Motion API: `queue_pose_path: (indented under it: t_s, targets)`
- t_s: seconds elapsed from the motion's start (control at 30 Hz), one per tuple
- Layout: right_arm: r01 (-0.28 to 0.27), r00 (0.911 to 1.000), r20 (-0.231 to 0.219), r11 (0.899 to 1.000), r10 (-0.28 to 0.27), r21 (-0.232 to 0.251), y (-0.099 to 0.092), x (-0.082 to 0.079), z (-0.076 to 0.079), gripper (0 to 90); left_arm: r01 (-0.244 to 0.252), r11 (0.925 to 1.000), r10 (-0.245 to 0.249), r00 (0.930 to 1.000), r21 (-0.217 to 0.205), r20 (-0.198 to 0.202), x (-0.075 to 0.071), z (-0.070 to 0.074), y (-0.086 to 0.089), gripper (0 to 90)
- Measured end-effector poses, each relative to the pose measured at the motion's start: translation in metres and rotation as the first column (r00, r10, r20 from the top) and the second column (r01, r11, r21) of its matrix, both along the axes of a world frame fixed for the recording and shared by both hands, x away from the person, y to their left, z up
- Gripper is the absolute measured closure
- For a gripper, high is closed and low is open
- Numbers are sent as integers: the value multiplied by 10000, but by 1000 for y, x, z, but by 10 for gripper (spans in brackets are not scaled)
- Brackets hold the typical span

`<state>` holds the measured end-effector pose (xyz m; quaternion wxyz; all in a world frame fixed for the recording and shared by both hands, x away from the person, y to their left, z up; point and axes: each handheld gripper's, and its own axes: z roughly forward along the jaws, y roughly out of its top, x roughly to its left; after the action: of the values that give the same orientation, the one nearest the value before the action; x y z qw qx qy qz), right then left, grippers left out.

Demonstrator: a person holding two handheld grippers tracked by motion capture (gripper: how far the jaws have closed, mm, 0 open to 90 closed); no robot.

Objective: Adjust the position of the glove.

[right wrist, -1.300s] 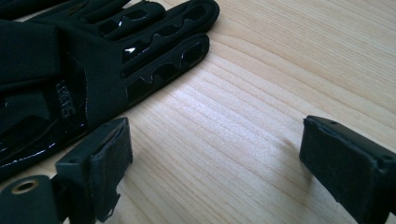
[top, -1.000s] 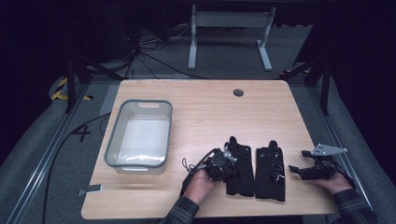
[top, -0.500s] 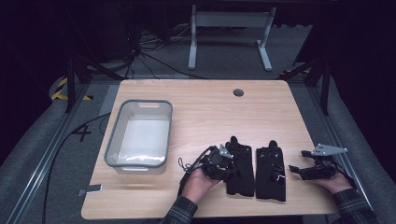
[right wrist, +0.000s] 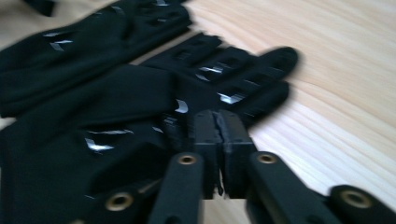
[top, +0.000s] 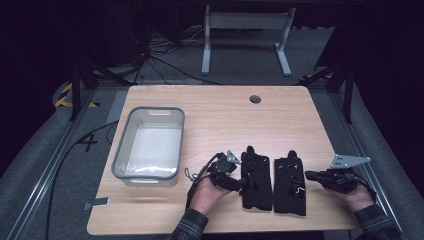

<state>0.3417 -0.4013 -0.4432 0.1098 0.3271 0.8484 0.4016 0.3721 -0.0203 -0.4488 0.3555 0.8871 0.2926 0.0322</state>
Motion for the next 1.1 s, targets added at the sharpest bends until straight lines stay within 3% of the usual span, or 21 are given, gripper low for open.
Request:
queue_pose_path:
  t_s: [0.13,0.27,0.43,0.73,1.1]
  targets:
    - [-607,9979,-268,9975,597,-354,19,2,-5,896,-129,9999,129,9999,8,56,2,-1,1,337]
    - [-722,9971,-287,9929,698,-944,26,3,-10,898,-187,9998,188,9998,-118,89,3,-2,1,335]
    - [-820,9964,-300,9924,796,-913,28,6,-11,898,-287,9993,290,9995,-219,103,8,-4,-5,343]
    - [-944,9955,-209,9909,928,-964,34,9,-12,898,-393,9992,394,9989,-23,239,16,-7,-19,420]
    - [-1010,9948,-210,9900,994,-987,34,10,-12,898,-163,9998,162,9998,124,127,14,-8,-28,699]
